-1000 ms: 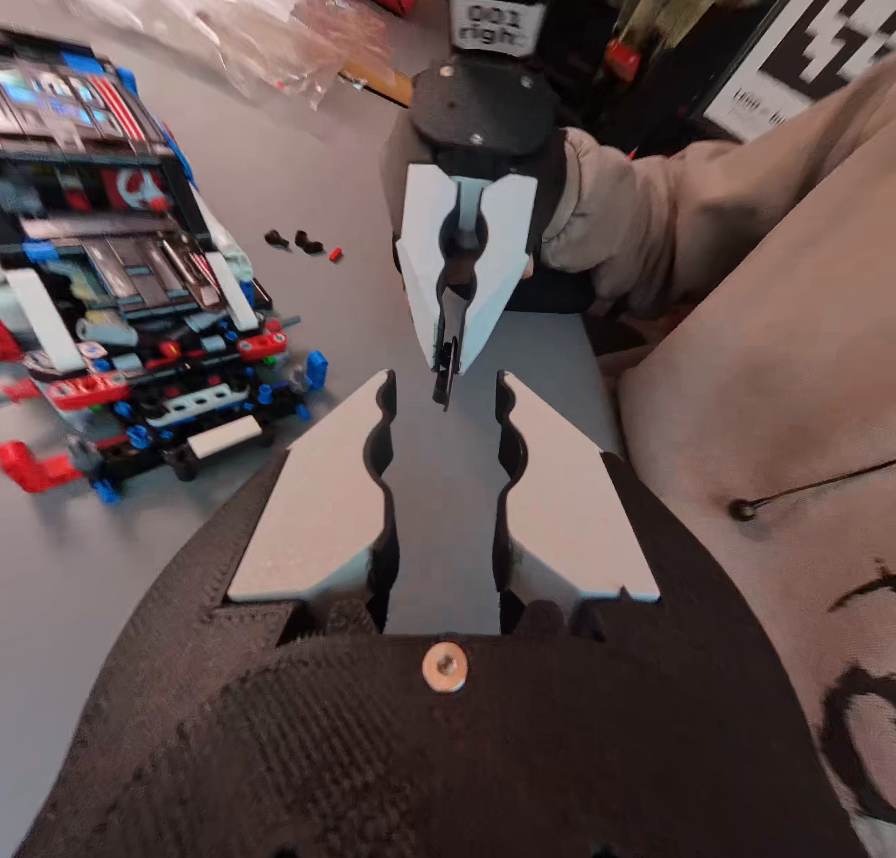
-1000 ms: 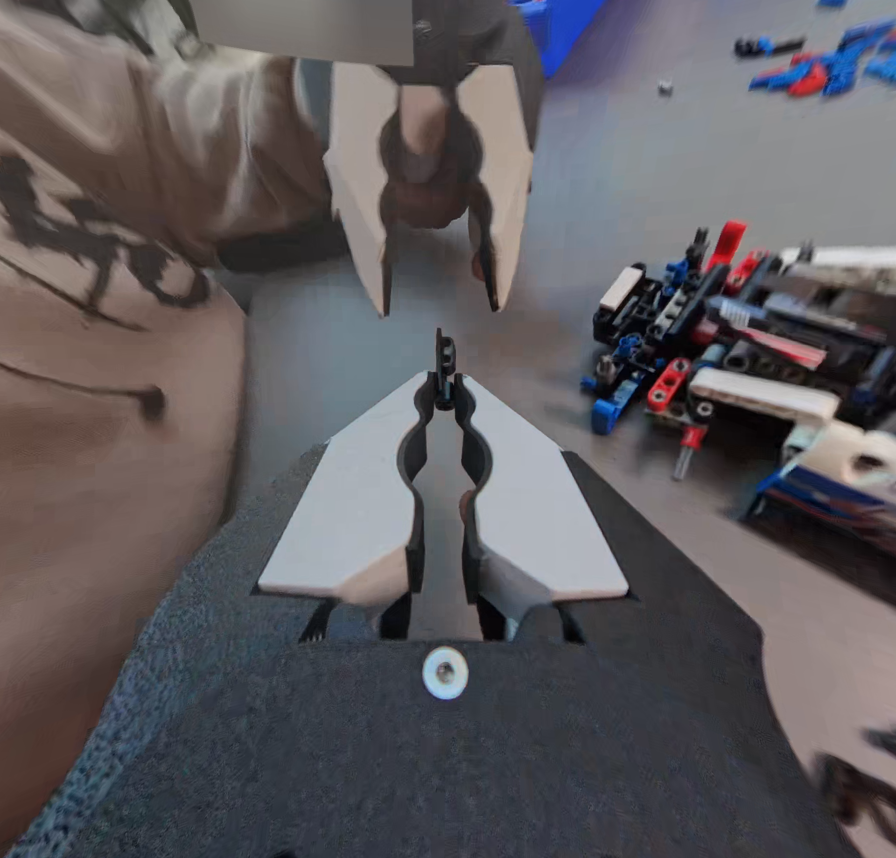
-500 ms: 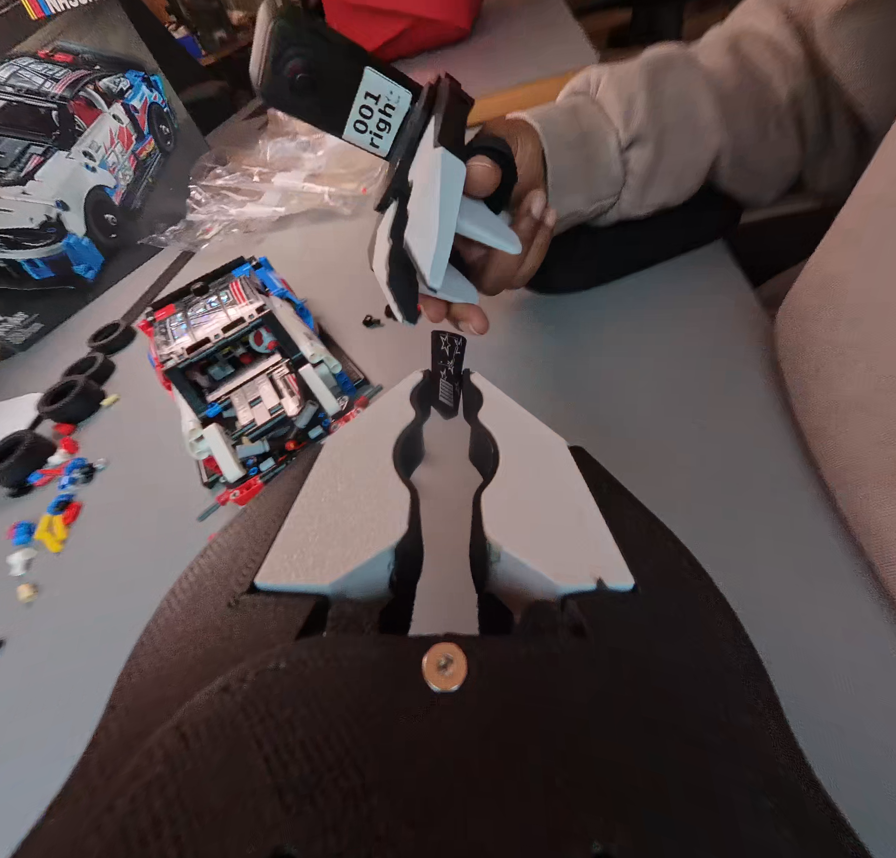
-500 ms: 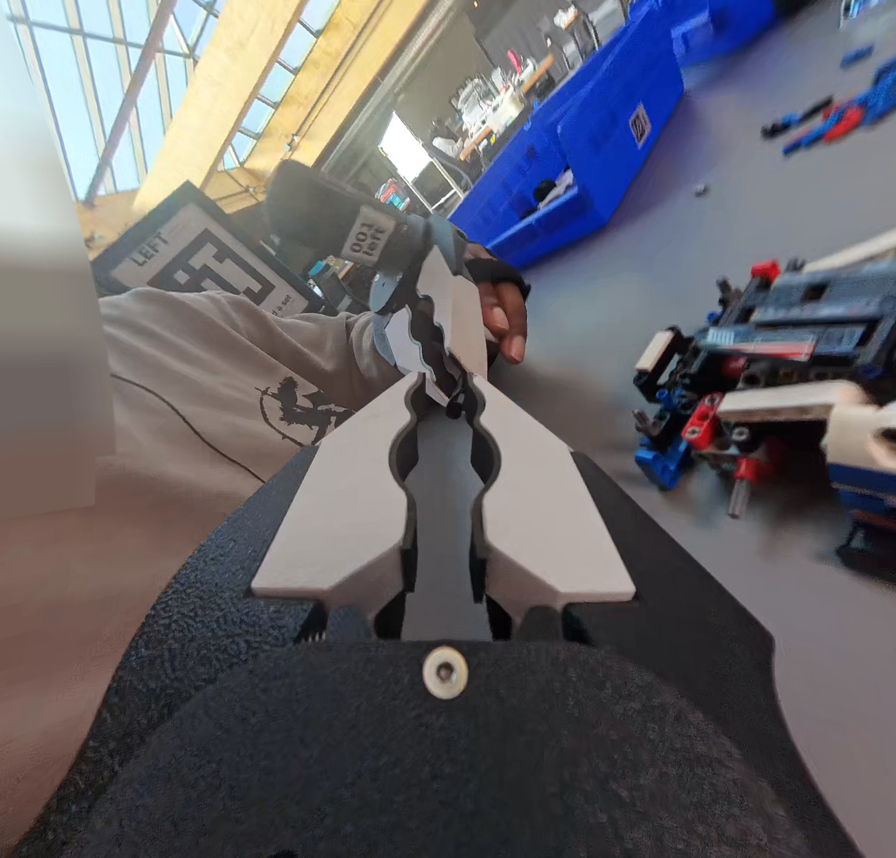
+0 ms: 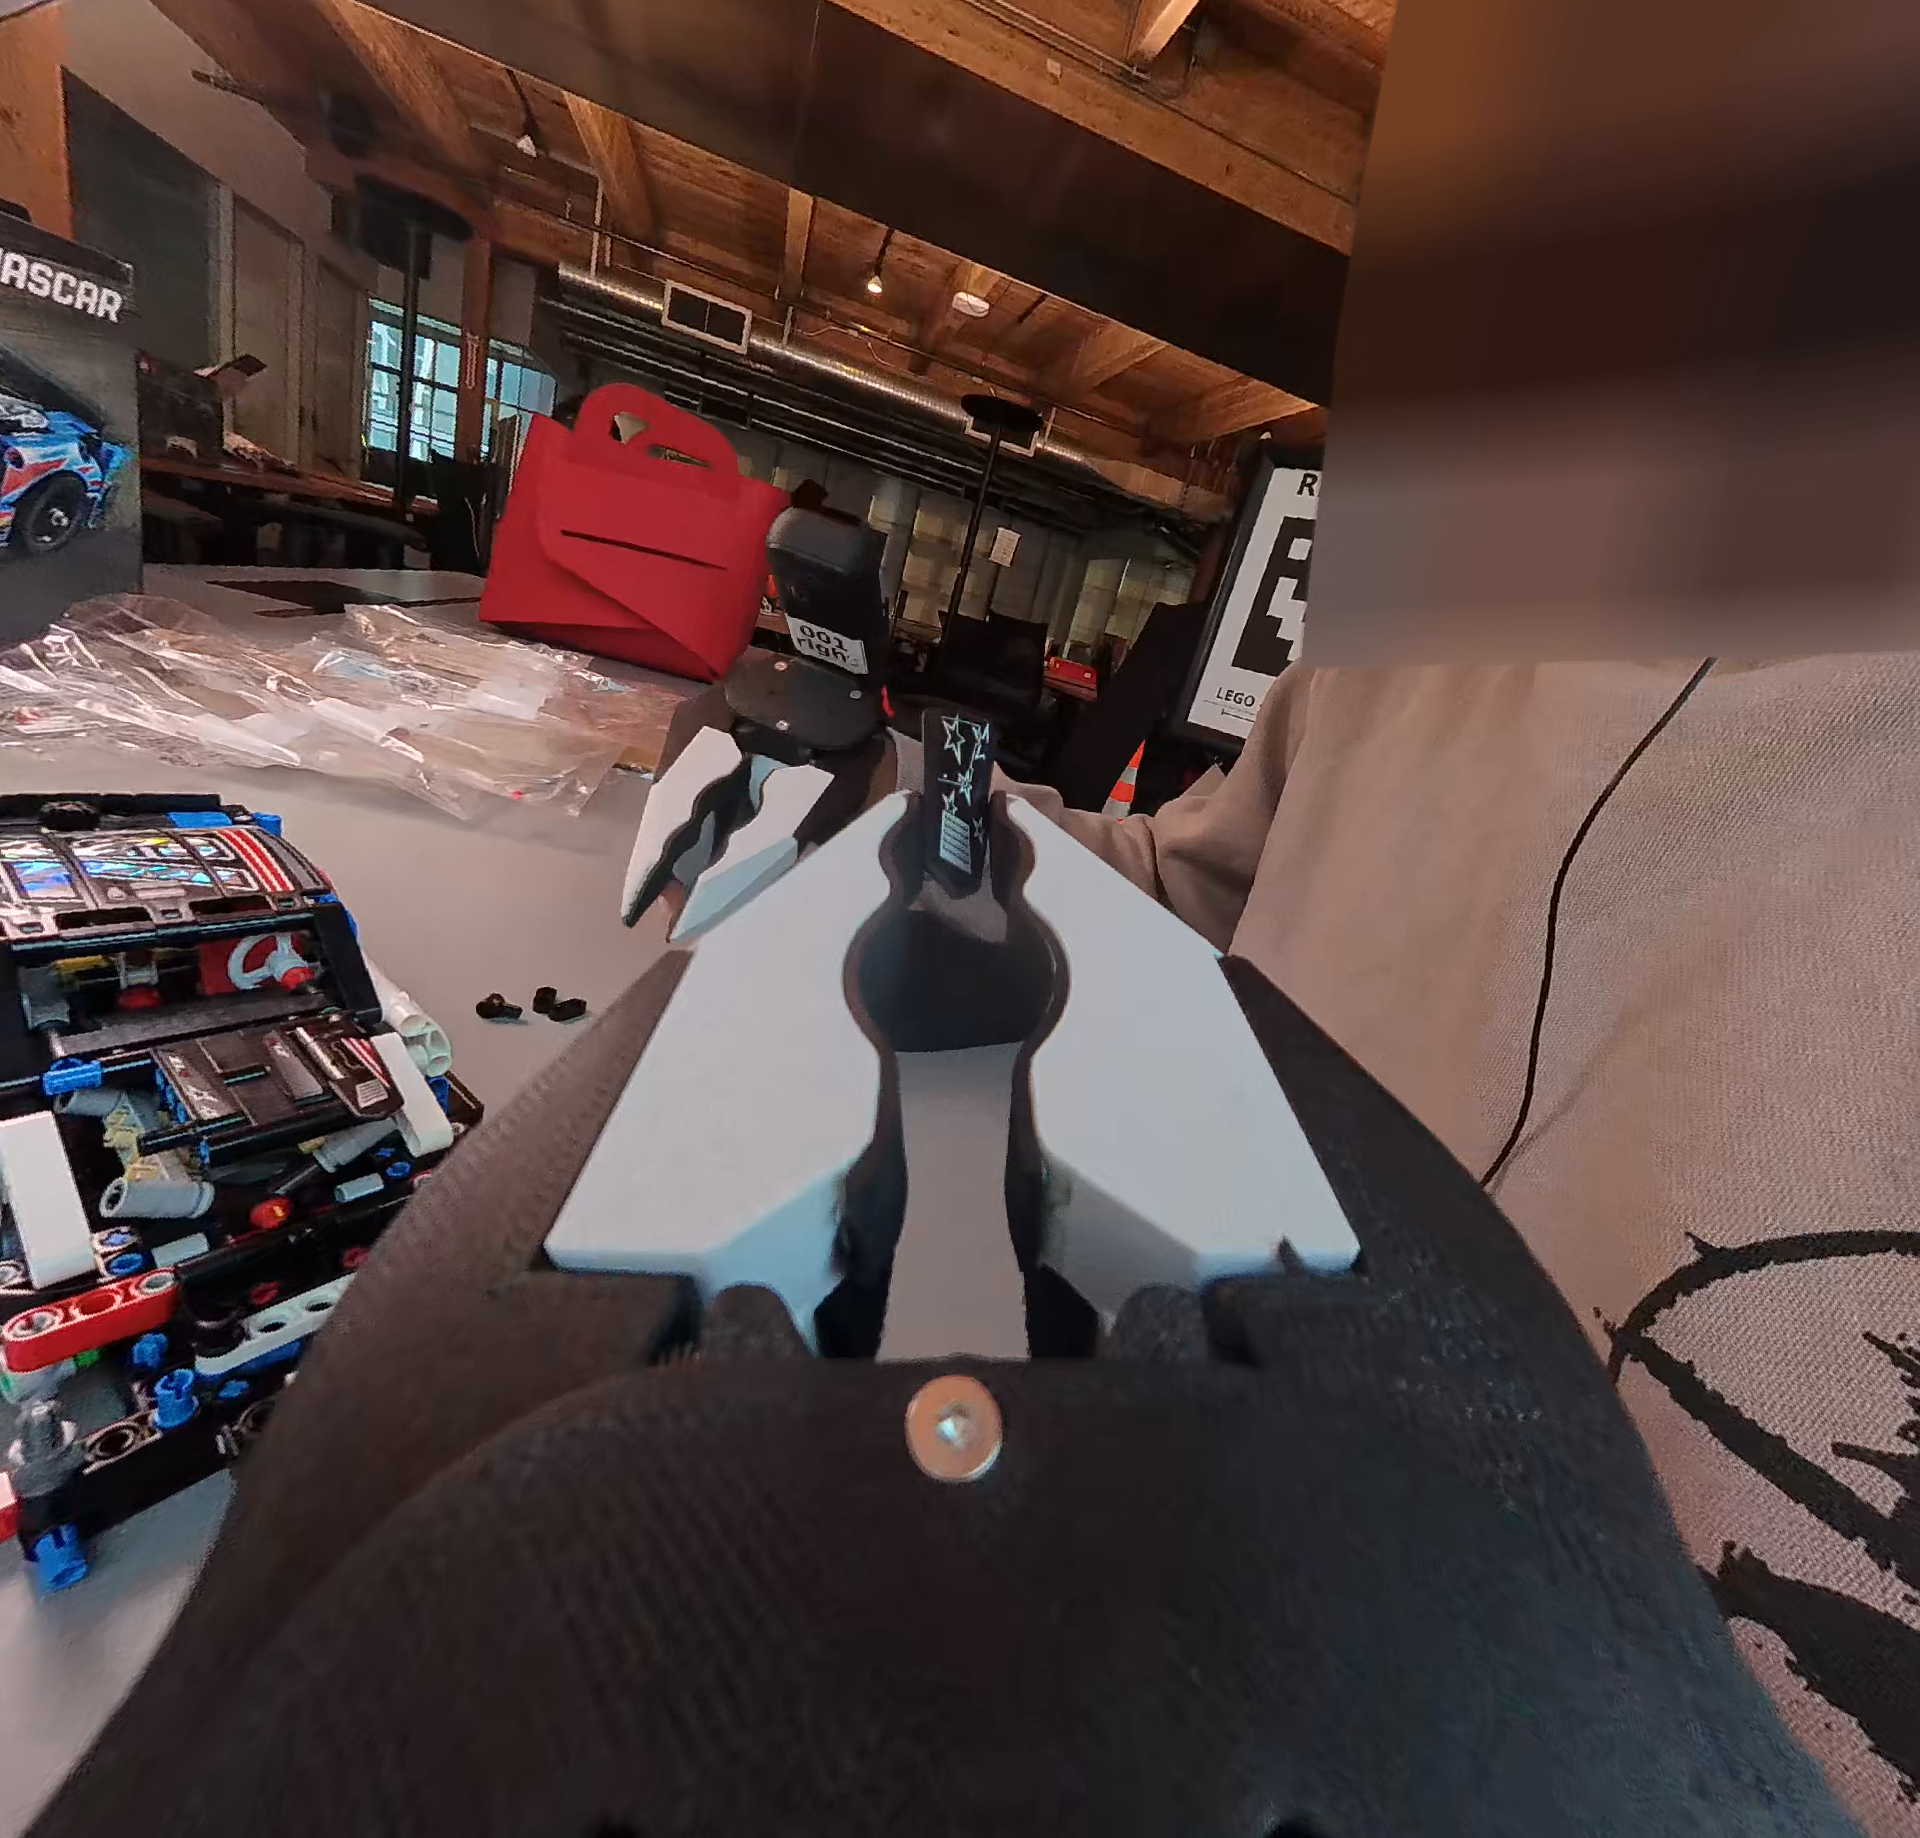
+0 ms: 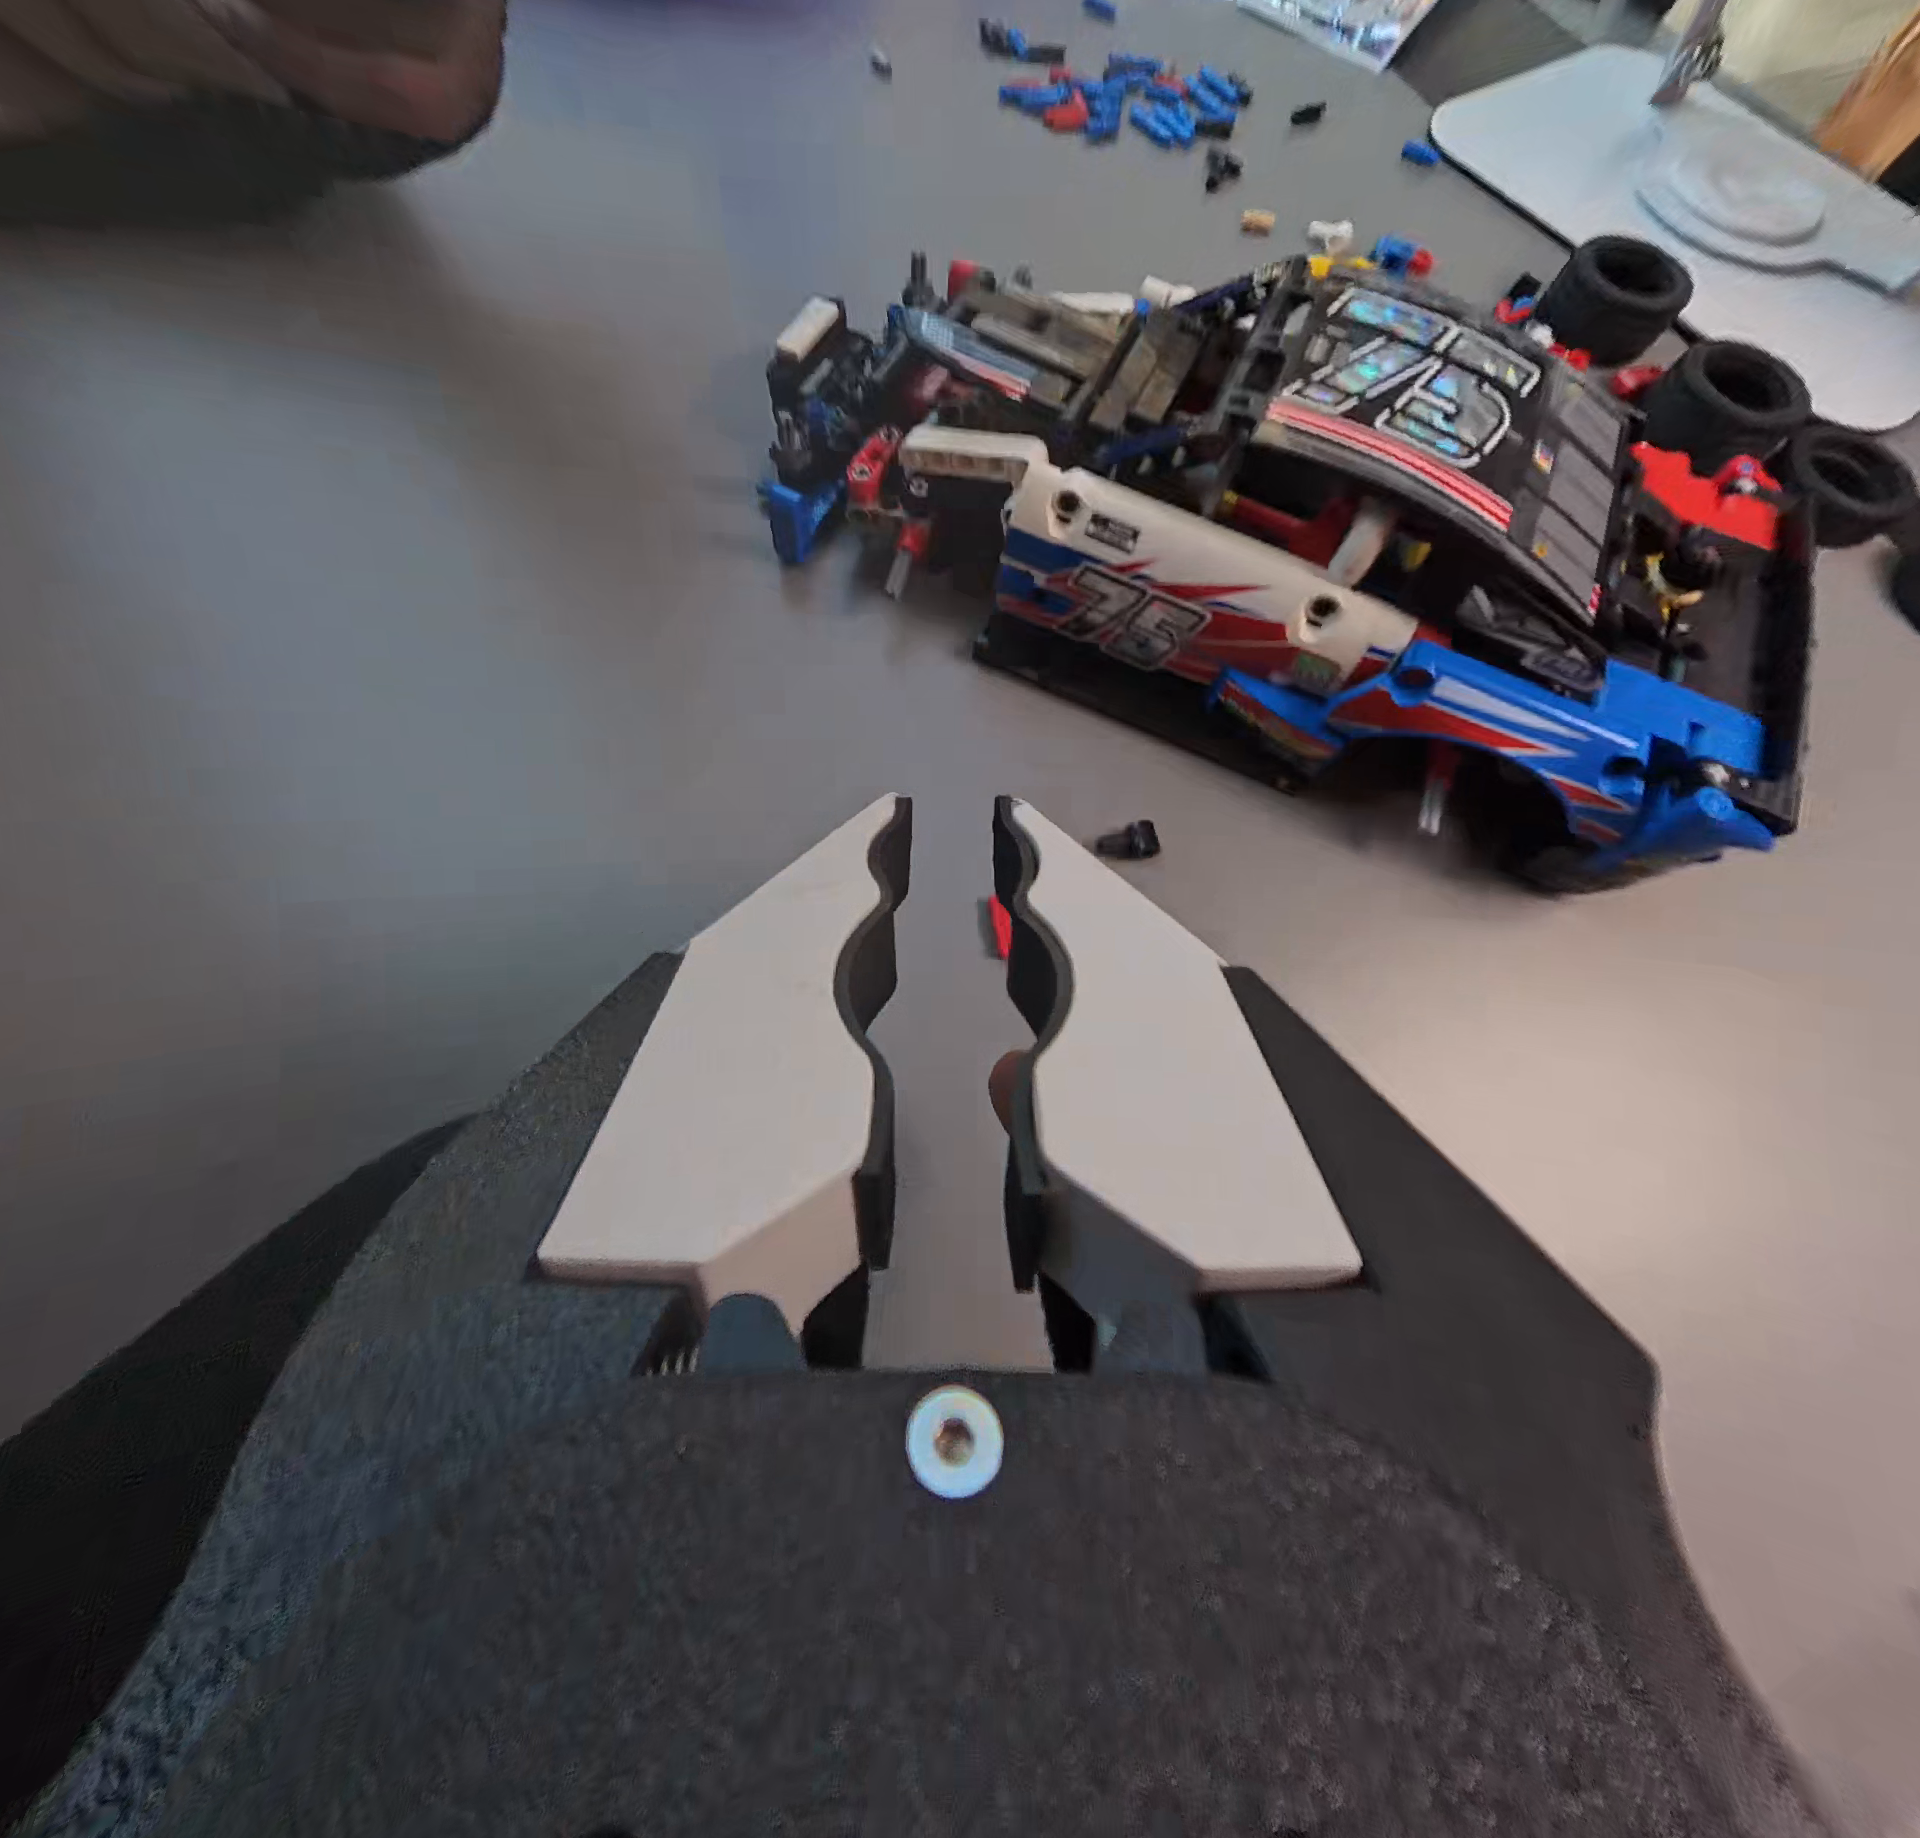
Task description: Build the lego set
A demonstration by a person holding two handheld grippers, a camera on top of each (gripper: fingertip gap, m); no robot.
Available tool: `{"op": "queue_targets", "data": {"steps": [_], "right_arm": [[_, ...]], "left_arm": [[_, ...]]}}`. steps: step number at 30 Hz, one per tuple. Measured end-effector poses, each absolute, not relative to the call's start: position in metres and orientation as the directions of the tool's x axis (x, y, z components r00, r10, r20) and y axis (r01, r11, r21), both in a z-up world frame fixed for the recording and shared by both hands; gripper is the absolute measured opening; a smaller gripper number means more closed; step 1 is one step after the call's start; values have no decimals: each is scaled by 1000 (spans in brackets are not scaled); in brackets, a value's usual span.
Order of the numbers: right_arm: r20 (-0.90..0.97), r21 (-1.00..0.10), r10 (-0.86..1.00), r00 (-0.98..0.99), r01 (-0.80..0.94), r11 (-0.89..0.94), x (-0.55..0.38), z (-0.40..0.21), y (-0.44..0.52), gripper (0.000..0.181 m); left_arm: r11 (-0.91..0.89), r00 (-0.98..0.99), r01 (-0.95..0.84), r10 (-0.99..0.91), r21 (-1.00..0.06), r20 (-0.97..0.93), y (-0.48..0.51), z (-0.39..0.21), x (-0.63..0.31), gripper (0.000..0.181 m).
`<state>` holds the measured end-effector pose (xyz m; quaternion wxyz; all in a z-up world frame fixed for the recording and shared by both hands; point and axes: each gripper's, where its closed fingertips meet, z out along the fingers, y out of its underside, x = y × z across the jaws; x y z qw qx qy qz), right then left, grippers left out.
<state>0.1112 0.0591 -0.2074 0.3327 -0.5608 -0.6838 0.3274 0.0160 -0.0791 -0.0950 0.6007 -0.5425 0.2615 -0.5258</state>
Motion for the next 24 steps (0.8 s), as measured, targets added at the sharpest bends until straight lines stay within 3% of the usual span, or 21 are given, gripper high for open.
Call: {"op": "queue_targets", "data": {"steps": [16, 24], "right_arm": [[46, -603, 977, -207, 774, 192, 121, -254, 76, 12], [47, -583, 973, -225, 785, 210, 115, -255, 72, 2]], "left_arm": [[-232, 392, 280, -858, -931, 332, -60, -121, 14, 10], [-280, 435, 216, -830, -935, 349, -54, -136, 16, 10]]}}
